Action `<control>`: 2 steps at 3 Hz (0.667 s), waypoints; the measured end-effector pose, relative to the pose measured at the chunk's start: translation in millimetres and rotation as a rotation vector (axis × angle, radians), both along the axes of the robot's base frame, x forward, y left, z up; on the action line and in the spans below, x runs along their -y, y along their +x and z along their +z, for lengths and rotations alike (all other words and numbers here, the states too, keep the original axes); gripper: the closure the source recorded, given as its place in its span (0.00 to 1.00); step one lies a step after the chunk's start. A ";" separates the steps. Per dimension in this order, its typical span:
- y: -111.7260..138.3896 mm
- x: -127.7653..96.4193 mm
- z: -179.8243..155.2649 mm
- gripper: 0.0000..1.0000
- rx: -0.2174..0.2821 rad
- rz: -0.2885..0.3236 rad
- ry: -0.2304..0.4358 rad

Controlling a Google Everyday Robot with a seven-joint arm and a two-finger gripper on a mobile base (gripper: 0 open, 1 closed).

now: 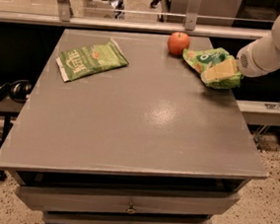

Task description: Move green rice chip bag near apple

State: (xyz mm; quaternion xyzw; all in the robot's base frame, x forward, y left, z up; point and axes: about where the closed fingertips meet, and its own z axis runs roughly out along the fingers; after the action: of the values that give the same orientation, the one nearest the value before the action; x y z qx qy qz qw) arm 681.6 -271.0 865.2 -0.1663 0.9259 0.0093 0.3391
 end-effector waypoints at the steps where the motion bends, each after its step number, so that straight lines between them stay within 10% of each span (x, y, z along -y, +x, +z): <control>1: -5.6 -2.5 0.4 0.00 0.005 0.004 0.011; 2: -24.7 -2.7 14.8 0.00 0.071 0.032 0.040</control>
Offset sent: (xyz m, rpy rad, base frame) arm -0.0530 -0.0081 0.0398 0.0760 -0.1830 0.0633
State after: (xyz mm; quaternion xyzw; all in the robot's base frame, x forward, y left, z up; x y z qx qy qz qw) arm 656.9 -268.3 880.0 -0.1748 0.9102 0.0273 0.3746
